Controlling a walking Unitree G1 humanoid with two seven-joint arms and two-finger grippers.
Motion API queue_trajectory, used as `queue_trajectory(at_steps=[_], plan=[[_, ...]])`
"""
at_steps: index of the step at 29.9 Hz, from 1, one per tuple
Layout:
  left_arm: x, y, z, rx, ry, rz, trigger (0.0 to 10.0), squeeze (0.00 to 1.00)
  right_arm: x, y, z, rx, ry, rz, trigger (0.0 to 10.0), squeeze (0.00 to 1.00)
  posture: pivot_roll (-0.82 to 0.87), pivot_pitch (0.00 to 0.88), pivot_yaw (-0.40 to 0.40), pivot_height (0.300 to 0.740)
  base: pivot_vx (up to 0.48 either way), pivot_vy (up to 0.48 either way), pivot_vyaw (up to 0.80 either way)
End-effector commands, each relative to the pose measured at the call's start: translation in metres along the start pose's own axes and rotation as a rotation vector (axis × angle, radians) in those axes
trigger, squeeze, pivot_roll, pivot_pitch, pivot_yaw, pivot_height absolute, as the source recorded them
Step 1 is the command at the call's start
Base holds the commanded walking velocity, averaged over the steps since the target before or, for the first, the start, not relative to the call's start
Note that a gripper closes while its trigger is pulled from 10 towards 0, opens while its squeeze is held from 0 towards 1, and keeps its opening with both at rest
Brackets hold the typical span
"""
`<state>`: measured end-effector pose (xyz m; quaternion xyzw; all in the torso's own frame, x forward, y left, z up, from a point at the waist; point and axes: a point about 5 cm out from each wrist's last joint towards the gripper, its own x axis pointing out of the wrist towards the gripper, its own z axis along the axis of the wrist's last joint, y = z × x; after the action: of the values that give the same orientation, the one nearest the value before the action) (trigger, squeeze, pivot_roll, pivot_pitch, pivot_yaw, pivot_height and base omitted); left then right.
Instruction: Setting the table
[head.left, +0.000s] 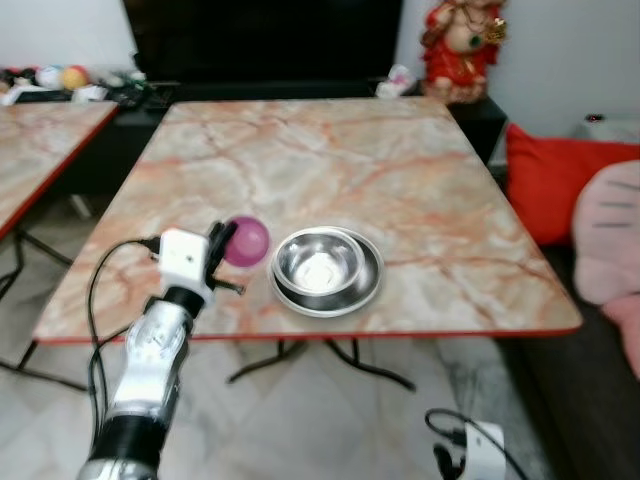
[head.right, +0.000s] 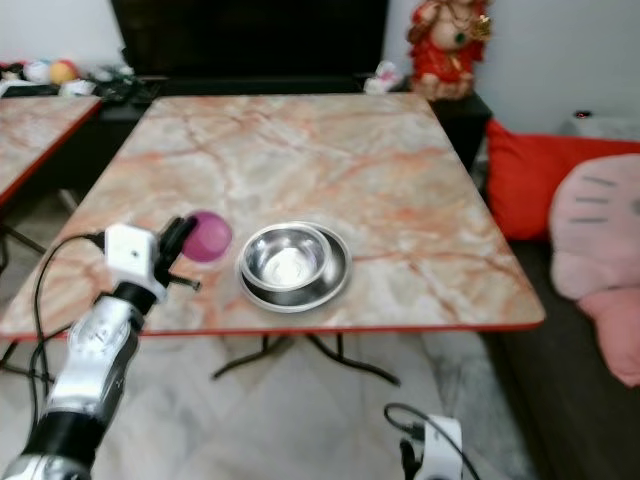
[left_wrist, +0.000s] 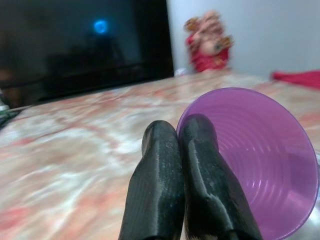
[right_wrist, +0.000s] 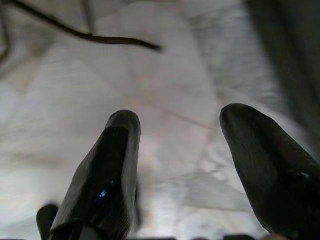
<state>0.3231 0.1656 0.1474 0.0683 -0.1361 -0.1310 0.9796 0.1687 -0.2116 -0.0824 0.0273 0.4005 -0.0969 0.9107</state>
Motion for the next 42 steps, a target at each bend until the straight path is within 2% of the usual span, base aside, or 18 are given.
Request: queue_trajectory(at_steps=[1, 6, 12, 15, 16, 19, 26, 39, 42], plan=[[-0.004, 0.013, 0.0, 0.01, 0.006, 0.034, 10.0, 0.0, 0.001, 0.006, 0.002, 0.002, -0.009, 0.017, 10.0, 0.0, -0.02, 0.009, -0.003, 0.74, 0.0, 0.0, 0.0], [-0.003, 0.021, 0.002, -0.018, 0.001, 0.082, 10.0, 0.0, 0.001, 0.006, 0.002, 0.002, -0.008, 0.016, 10.0, 0.0, -0.02, 0.009, -0.002, 0.74, 0.0, 0.0, 0.0], [0.002, 0.033, 0.009, -0.112, -0.016, 0.166, 10.0, 0.0, 0.001, 0.006, 0.002, 0.002, -0.008, 0.017, 10.0, 0.0, -0.02, 0.008, -0.002, 0.74, 0.0, 0.0, 0.0], [0.003, 0.033, 0.008, -0.136, 0.003, 0.161, 10.0, 0.0, 0.001, 0.006, 0.001, 0.001, -0.007, 0.019, 10.0, 0.0, -0.02, 0.009, 0.0, 0.74, 0.0, 0.0, 0.0], [0.003, 0.031, 0.004, -0.146, 0.036, 0.158, 10.0, 0.0, 0.001, 0.006, 0.001, 0.001, -0.006, 0.018, 10.0, 0.0, -0.02, 0.009, -0.002, 0.74, 0.0, 0.0, 0.0], [0.004, 0.028, 0.004, -0.171, 0.04, 0.142, 10.0, 0.0, 0.001, 0.007, 0.001, 0.0, -0.003, 0.017, 10.0, 0.0, -0.02, 0.009, 0.0, 0.74, 0.0, 0.0, 0.0], [0.006, 0.026, 0.002, -0.187, 0.063, 0.133, 10.0, 0.0, 0.001, 0.007, -0.001, 0.006, 0.015, 0.011, 10.0, 0.0, -0.02, 0.009, 0.002, 0.74, 0.0, 0.0, -0.31], [0.007, 0.023, 0.004, -0.202, 0.073, 0.123, 10.0, 0.0, 0.001, 0.009, -0.001, 0.0, 0.012, 0.023, 10.0, 0.0, -0.01, 0.007, 0.001, 0.74, 0.0, 0.0, 0.0], [0.008, 0.024, 0.005, -0.199, 0.07, 0.123, 10.0, 0.0, 0.001, 0.01, -0.001, 0.001, 0.011, 0.024, 10.0, 0.0, -0.01, 0.008, 0.001, 0.74, 0.346, 0.0, 0.0]])
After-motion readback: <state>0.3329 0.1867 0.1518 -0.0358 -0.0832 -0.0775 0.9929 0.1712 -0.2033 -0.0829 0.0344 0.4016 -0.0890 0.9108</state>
